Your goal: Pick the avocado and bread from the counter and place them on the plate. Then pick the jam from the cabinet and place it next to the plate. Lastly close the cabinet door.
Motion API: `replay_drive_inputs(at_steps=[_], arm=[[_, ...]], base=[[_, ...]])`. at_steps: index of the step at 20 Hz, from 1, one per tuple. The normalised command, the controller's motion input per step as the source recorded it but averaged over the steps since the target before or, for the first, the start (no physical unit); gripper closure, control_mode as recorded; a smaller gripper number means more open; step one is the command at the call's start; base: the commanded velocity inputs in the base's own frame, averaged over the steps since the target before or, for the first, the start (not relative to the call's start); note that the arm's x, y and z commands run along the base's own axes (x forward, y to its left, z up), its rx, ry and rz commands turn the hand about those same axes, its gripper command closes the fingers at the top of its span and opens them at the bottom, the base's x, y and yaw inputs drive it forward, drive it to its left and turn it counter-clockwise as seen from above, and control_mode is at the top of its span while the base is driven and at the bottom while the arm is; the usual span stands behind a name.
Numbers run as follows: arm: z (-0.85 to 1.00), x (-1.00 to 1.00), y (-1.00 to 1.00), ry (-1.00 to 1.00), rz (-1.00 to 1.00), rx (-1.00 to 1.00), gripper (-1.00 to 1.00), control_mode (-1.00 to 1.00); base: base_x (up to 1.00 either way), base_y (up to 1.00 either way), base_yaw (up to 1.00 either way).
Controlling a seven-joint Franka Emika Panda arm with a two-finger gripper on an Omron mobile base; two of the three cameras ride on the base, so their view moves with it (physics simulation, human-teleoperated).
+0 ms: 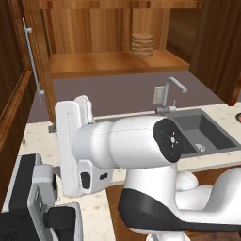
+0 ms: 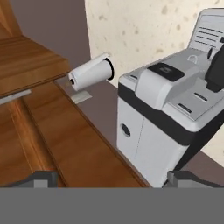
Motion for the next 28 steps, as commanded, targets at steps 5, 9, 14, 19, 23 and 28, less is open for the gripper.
replay_drive_inputs(at_steps=[5, 9, 14, 19, 23, 28], arm=[[0.12, 0.04, -0.36, -0.05, 0.09, -0.07, -1.00, -1.00], [0.11, 0.00, -0.55, -0.02, 0.01, -0.04, -1.00, -1.00], [0.05, 0.12, -0.63, 0.00, -0.09, 0.02, -1.00, -1.00], [0.00, 0.34, -0.53, 0.01, -0.21, 0.24, -1.00, -1.00], [0.00, 0.25, -0.37, 0.00, -0.27, 0.36, -1.00, -1.00], [0.00, 0.23, -0.11, 0.00, -0.32, 0.49, -1.00, -1.00]], base=[[0.00, 0.00, 0.00], [0.00, 0.00, 0.00], [0.00, 0.00, 0.00], [0.00, 0.00, 0.00], [0.00, 0.00, 0.00], [0.00, 0.00, 0.00]])
